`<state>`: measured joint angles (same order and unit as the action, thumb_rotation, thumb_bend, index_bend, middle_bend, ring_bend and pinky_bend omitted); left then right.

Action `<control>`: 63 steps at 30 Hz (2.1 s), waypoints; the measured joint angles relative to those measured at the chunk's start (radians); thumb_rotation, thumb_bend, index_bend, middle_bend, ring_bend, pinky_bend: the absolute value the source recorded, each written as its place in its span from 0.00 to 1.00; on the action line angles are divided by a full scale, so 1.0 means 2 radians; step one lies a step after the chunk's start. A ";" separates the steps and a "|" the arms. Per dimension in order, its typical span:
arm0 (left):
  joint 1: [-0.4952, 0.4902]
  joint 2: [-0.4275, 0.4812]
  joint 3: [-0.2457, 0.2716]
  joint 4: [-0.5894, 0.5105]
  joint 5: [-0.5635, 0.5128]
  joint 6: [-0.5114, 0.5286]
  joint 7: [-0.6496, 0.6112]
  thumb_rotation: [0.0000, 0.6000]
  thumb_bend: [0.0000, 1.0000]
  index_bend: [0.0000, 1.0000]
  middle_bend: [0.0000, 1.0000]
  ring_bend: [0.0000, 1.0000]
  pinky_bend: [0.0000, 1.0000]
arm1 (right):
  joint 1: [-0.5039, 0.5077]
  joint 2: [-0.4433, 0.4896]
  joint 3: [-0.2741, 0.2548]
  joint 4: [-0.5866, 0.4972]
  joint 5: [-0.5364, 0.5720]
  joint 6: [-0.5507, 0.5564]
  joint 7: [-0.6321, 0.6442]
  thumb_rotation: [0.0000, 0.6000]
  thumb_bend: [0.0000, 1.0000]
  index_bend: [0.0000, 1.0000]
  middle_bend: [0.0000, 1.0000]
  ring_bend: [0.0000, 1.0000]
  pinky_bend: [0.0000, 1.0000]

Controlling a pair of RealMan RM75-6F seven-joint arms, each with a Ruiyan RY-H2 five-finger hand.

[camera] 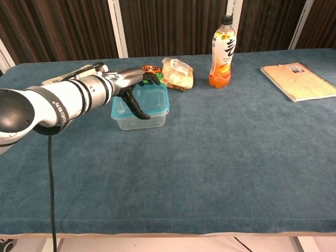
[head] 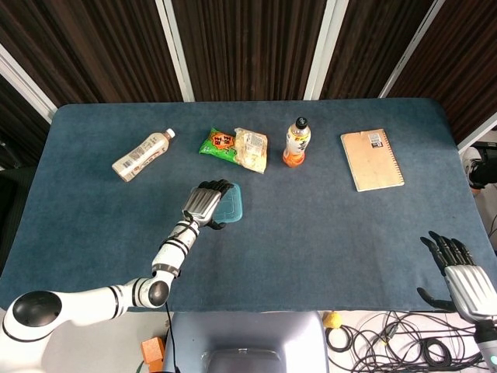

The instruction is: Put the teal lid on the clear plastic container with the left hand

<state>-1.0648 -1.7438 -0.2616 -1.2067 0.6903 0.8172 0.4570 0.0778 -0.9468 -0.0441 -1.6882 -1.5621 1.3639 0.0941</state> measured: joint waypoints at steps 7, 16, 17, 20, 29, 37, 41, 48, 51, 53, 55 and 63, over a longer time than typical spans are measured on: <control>-0.002 0.000 0.001 -0.002 -0.009 0.001 0.010 1.00 0.27 0.14 0.46 0.41 0.38 | 0.000 0.000 0.000 -0.001 0.001 -0.001 -0.002 1.00 0.18 0.00 0.00 0.00 0.02; -0.002 -0.002 -0.001 0.000 -0.015 0.008 0.013 1.00 0.25 0.04 0.19 0.15 0.25 | 0.001 0.001 0.000 -0.002 0.002 -0.003 -0.003 1.00 0.18 0.00 0.00 0.00 0.02; -0.001 -0.003 -0.001 0.001 -0.014 0.009 0.012 1.00 0.25 0.04 0.18 0.13 0.24 | 0.001 0.001 0.000 -0.002 0.002 -0.003 -0.003 1.00 0.18 0.00 0.00 0.00 0.02; 0.000 -0.004 -0.002 0.002 -0.011 0.012 0.012 1.00 0.24 0.03 0.15 0.09 0.21 | 0.001 0.001 0.000 -0.003 0.002 -0.003 -0.003 1.00 0.18 0.00 0.00 0.00 0.02; 0.000 -0.006 -0.004 0.003 -0.012 0.014 0.015 1.00 0.21 0.00 0.04 0.00 0.09 | 0.001 0.002 0.000 -0.003 0.002 -0.003 -0.003 1.00 0.18 0.00 0.00 0.00 0.02; -0.001 -0.007 -0.004 0.005 -0.022 0.012 0.022 1.00 0.21 0.00 0.00 0.00 0.07 | 0.001 0.003 0.001 -0.004 0.002 -0.002 -0.002 1.00 0.18 0.00 0.00 0.00 0.02; 0.001 -0.007 -0.004 0.004 -0.014 0.015 0.019 1.00 0.21 0.00 0.00 0.00 0.06 | 0.001 0.003 0.001 -0.004 0.003 -0.003 -0.002 1.00 0.18 0.00 0.00 0.00 0.02; 0.004 0.003 -0.001 -0.014 -0.013 0.024 0.032 1.00 0.22 0.00 0.00 0.00 0.06 | 0.001 0.002 0.001 -0.005 0.002 -0.003 -0.005 1.00 0.18 0.00 0.00 0.00 0.02; 0.001 0.013 0.002 -0.030 -0.038 0.024 0.057 1.00 0.24 0.00 0.00 0.00 0.06 | 0.000 0.002 0.000 -0.005 0.001 -0.002 -0.005 1.00 0.18 0.00 0.00 0.00 0.02; 0.001 0.020 0.003 -0.046 -0.050 0.028 0.070 1.00 0.24 0.00 0.00 0.00 0.06 | 0.001 0.002 0.001 -0.005 0.002 -0.002 -0.005 1.00 0.18 0.00 0.00 0.00 0.02; 0.002 0.031 0.004 -0.069 -0.051 0.037 0.074 1.00 0.25 0.00 0.00 0.00 0.05 | 0.001 0.002 0.001 -0.005 0.003 -0.002 -0.004 1.00 0.18 0.00 0.00 0.00 0.02; 0.021 0.061 0.016 -0.142 0.024 0.075 0.057 1.00 0.32 0.00 0.16 0.00 0.04 | 0.000 0.002 -0.001 -0.009 -0.003 0.000 -0.009 1.00 0.18 0.00 0.00 0.00 0.02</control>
<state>-1.0220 -1.6213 -0.2289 -1.4908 0.7387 0.9667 0.5700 0.0772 -0.9433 -0.0464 -1.7059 -1.5685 1.3636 0.0759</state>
